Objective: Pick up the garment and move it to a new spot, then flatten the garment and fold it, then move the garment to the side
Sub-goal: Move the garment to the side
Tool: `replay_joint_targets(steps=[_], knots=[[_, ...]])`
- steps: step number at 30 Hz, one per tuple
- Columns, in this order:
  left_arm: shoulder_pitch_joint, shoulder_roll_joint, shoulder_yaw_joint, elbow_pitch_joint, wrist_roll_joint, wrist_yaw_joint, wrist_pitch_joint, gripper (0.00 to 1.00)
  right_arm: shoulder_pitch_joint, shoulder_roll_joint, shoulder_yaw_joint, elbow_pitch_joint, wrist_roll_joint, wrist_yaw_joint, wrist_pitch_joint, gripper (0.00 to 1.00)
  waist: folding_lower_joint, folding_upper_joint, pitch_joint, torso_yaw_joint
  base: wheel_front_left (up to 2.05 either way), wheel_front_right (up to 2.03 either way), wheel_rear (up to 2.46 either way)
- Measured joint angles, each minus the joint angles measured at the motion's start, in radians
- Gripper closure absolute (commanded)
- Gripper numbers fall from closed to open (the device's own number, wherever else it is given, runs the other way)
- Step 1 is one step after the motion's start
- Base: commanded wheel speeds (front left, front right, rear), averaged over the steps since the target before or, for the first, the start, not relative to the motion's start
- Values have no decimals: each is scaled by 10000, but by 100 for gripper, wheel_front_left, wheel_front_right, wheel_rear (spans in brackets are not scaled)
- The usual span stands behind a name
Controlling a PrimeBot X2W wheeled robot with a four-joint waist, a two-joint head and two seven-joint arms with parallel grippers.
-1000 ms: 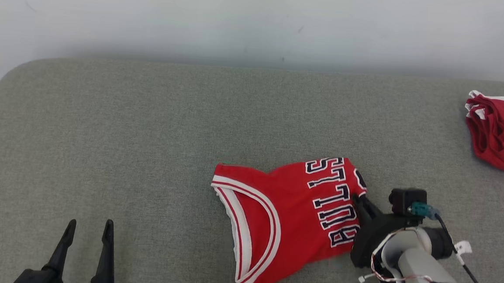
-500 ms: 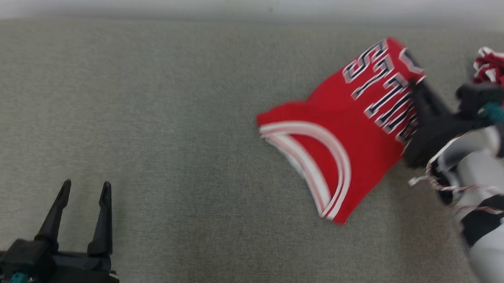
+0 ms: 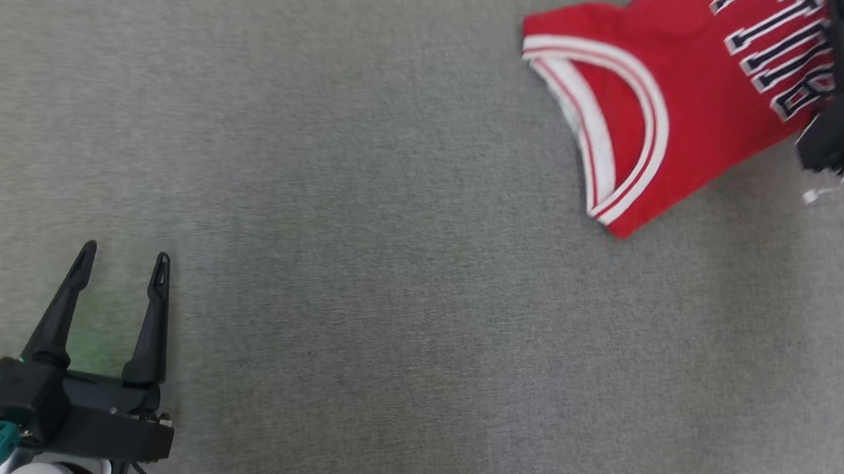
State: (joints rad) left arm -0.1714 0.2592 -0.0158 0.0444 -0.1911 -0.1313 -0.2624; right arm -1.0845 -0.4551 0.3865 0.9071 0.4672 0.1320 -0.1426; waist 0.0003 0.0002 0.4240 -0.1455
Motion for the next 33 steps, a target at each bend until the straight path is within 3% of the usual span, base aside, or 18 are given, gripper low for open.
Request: replay_joint_targets(steps=[18,27,29,30,33], knots=[[-285,725,-192,-1133,100,79,341,0,-2140,-2071,602,767,159,0,554,100,-3,-1,1454,-1032,0,0,0],[-284,844,-167,-1360,81,171,412,0,-2491,-2295,874,1141,274,0,445,100,-3,-2,1750,-1122,0,0,0],[-282,863,-155,-1367,77,184,412,0,-2560,-2266,924,1223,270,0,368,19,-3,-3,1768,-1149,0,0,0],[-282,865,-157,-1363,71,198,412,0,-2585,-2230,920,1283,280,0,360,0,-3,-2,1770,-1160,0,0,0],[-282,871,-159,-1344,61,259,412,0,-2664,-2184,959,1450,263,0,261,0,-3,-2,1751,-1171,0,0,0]])
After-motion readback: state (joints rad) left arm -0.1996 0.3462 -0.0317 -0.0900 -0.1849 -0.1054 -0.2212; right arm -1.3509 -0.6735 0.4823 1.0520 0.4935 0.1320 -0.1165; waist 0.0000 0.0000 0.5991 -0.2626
